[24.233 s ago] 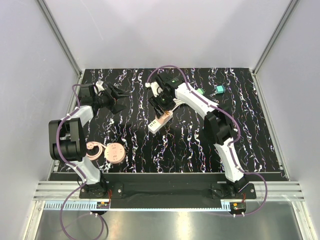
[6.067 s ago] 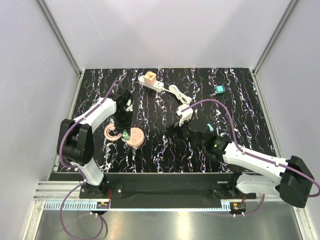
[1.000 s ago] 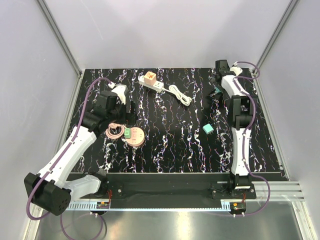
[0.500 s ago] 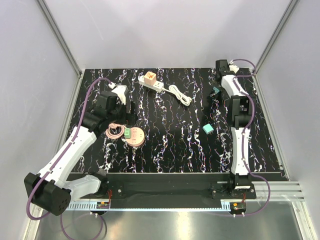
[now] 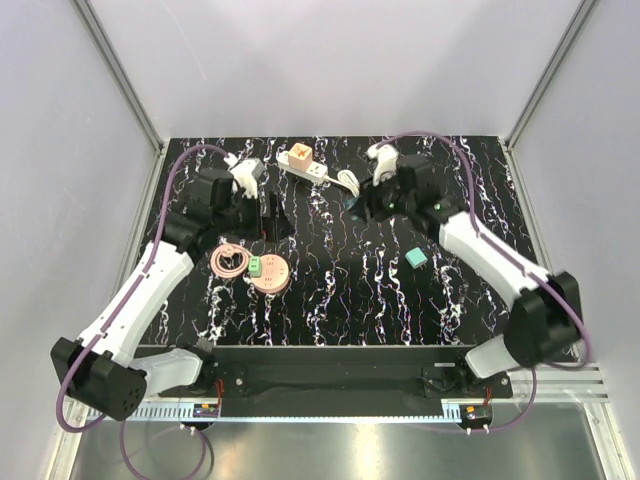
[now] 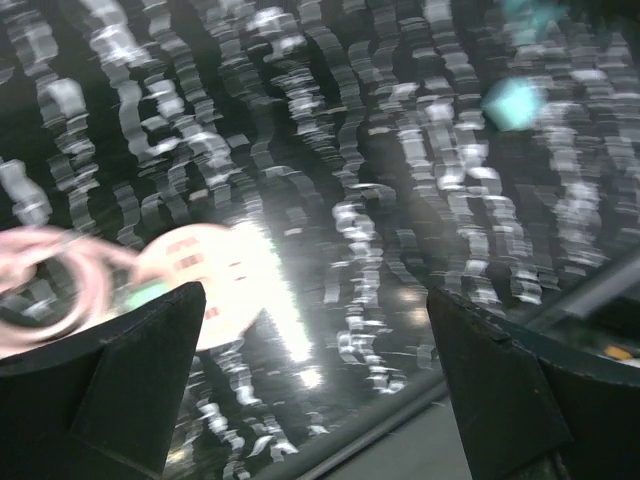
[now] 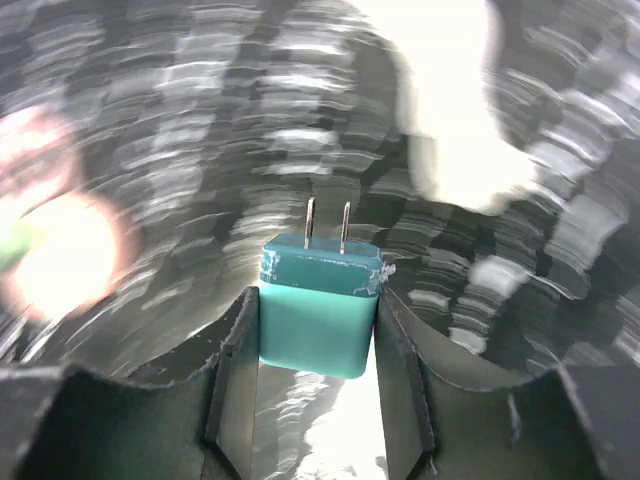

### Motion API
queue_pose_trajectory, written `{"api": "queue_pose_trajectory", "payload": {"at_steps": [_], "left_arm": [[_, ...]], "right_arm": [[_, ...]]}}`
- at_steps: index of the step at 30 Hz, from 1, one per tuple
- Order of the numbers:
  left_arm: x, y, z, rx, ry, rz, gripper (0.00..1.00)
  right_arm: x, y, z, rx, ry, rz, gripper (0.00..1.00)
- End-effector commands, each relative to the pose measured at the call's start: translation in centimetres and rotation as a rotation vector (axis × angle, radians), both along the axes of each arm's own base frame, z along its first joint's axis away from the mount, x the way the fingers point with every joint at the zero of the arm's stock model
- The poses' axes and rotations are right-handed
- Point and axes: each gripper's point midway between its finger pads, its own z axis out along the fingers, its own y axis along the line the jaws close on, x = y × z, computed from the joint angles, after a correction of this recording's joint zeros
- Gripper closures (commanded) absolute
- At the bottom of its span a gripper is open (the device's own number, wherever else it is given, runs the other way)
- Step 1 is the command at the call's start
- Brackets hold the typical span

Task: Insert the plug

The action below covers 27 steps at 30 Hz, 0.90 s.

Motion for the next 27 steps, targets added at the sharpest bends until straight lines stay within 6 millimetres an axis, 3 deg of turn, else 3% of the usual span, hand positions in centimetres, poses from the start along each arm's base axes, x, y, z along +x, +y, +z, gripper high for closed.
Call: {"api": "queue_pose_trajectory", "payload": {"at_steps": [1, 2, 5, 10, 17, 27], "left_arm": [[-0.9, -3.5, 5.2, -0.205, -0.021, -0.148, 0.01], [-0.9, -3.8, 5.7, -0.228, -0.01, -0.157, 0.02], [-1.5, -4.6, 6.4, -0.279, 0.021, -0.191, 0.04], [-2.8, -6.0, 6.8, -0.365, 0.1, -0.26, 0.14], [-4.1, -7.1, 5.0, -0.454, 0.214, -0.3, 0.17], [-4.3, -8.6, 4.6, -0.552, 0.276, -0.366, 0.31]], "right_arm": [[-5.4, 5.6, 3.6, 0.067, -0.206, 0.335, 1.0], [-6.9, 6.4, 5.0, 0.087, -0.245, 0.371, 1.0], [-10.5, 8.8, 6.6, 0.131, -0.302, 0.47, 1.0], [-13.9, 11.3, 8.3, 0.148, -0.356, 0.559, 1.0], [-15.0, 12.0, 9.4, 0.168, -0.391, 0.584, 1.0], [-15.8, 13.3, 9.1, 0.181, -0.392, 0.62, 1.0]]}}
